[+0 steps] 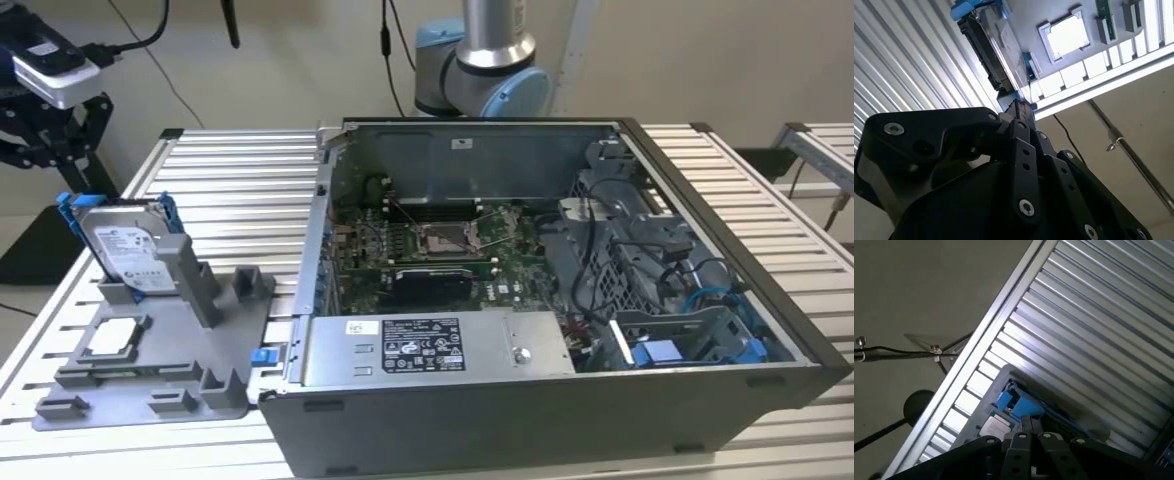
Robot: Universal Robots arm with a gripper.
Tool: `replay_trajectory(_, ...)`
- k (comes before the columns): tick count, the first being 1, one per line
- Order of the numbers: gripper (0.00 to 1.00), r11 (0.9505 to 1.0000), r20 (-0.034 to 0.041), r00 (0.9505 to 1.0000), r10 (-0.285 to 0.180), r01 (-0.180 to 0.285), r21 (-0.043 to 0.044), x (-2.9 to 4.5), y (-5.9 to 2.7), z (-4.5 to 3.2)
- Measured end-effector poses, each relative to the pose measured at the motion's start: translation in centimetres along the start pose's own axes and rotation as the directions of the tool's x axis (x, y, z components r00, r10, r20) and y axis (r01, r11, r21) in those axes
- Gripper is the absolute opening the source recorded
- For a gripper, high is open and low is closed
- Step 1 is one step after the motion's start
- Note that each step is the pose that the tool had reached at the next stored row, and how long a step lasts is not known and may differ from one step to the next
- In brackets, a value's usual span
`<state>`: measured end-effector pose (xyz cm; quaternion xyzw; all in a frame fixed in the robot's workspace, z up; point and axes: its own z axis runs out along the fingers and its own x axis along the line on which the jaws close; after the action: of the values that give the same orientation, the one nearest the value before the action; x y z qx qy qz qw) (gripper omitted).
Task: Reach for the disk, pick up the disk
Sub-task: 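Pick up the disk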
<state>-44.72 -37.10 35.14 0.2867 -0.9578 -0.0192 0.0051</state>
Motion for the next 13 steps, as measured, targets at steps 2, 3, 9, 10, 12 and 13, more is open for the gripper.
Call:
replay_trajectory(2,0.0,0.9994,-0.0014,0.9993,-0.036,0.036,0.0,0.0,0.0,0.0)
replay_trajectory(3,0.0,0.9985,-0.0021,0.9985,-0.054,0.054,-0.0001,0.0,0.0,0.0)
replay_trajectory(9,0.0,0.9868,-0.0064,0.9868,-0.162,0.162,-0.0007,0.0,0.0,0.0)
replay_trajectory(10,0.0,0.9841,-0.0071,0.9841,-0.178,0.178,-0.0008,0.0,0.0,0.0)
replay_trajectory(12,0.0,0.9778,-0.0083,0.9777,-0.21,0.21,-0.0011,0.0,0.0,0.0)
replay_trajectory(13,0.0,0.9748,-0.0089,0.9747,-0.223,0.223,-0.0012,0.0,0.0,0.0)
